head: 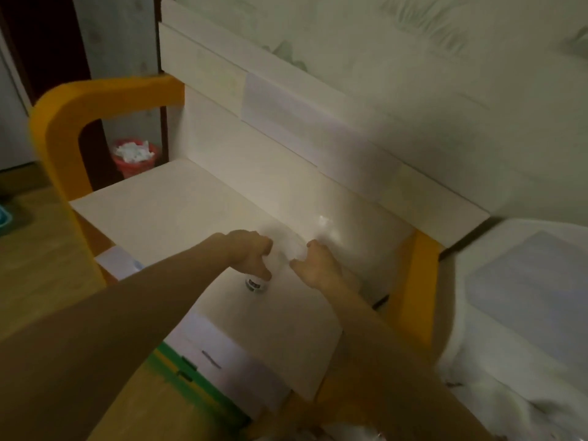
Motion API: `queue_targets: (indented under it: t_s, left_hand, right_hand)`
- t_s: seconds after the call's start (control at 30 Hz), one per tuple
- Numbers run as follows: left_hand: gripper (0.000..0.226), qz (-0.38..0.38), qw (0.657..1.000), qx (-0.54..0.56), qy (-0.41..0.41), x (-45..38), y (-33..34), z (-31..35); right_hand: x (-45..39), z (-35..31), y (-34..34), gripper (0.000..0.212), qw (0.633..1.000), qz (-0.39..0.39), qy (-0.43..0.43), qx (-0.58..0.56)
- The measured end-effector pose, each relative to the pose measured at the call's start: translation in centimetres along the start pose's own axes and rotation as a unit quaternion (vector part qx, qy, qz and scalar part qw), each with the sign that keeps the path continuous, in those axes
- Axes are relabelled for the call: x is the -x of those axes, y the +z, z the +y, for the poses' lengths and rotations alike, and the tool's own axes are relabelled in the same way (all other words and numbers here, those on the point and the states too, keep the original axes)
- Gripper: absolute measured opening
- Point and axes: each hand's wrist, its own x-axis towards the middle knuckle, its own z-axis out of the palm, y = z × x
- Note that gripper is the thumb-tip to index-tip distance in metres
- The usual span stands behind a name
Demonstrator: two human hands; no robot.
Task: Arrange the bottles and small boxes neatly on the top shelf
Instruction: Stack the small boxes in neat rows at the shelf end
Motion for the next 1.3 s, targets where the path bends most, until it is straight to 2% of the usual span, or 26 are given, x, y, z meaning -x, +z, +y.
queue_targets:
  t_s: [0.17, 0.3, 0.37, 0.53, 0.63, 0.73, 0.83, 0.9, 1.03, 1.17, 1.3]
  left_hand:
    - [0.069, 0.006, 1.000, -0.001, 0.027, -1.4, -0.8, -1.7]
    - [0.068, 0.042, 0.996, -0.054, 0.064, -2.1, -0.6, -2.3]
    - [0.069, 0.051, 0.995, -0.058, 0.067, -2.3, -0.2, -2.6]
    - [0.069, 0.059, 0.994, -0.068, 0.063, -3.0, -0.2, -2.9]
    - [0.072, 0.053, 0.995, -0.056, 0.056, -3.1, 0.3, -3.0]
    - [0.073, 0.034, 0.999, 0.010, 0.034, -3.3, 0.6, -3.6]
    - [0.072, 0.036, 0.997, 0.070, 0.004, -3.1, 0.2, -4.0]
    - [0.072, 0.060, 0.992, 0.109, -0.013, -2.8, -0.6, -3.6]
    - [0.063, 0.157, 0.962, 0.223, -0.003, -1.6, -3.1, -0.7]
    - [0.065, 0.259, 0.919, 0.294, 0.029, -0.1, -6.0, 3.9]
    - [0.069, 0.324, 0.886, 0.327, 0.057, 1.5, -8.3, 9.7]
  right_hand:
    - [-2.3, -0.1, 3.1, 0.078, 0.998, 0.048, 0.026, 0.021]
    - [-4.5, 0.1, 4.7, 0.080, 0.999, 0.021, 0.043, 0.001]
    - [-4.9, 0.3, 5.3, 0.074, 0.998, 0.017, 0.058, -0.011]
    - [-4.7, 1.1, 5.7, 0.051, 0.998, 0.056, 0.026, 0.021]
    - [-4.2, 1.3, 4.8, 0.048, 0.997, 0.029, 0.052, -0.043]
    - [-2.8, 1.1, 2.5, 0.024, 0.987, 0.025, 0.061, -0.148]
    - [-1.6, 0.8, -0.1, 0.033, 0.968, 0.038, 0.094, -0.228]
    - [-0.7, 0.8, -1.6, 0.039, 0.944, 0.027, 0.131, -0.303]
    - [1.7, 1.6, -4.6, 0.055, 0.910, 0.019, 0.134, -0.393]
    - [4.8, 2.3, -8.4, 0.062, 0.891, 0.047, 0.098, -0.441]
    - [8.5, 4.3, -12.6, 0.059, 0.862, 0.104, 0.047, -0.493]
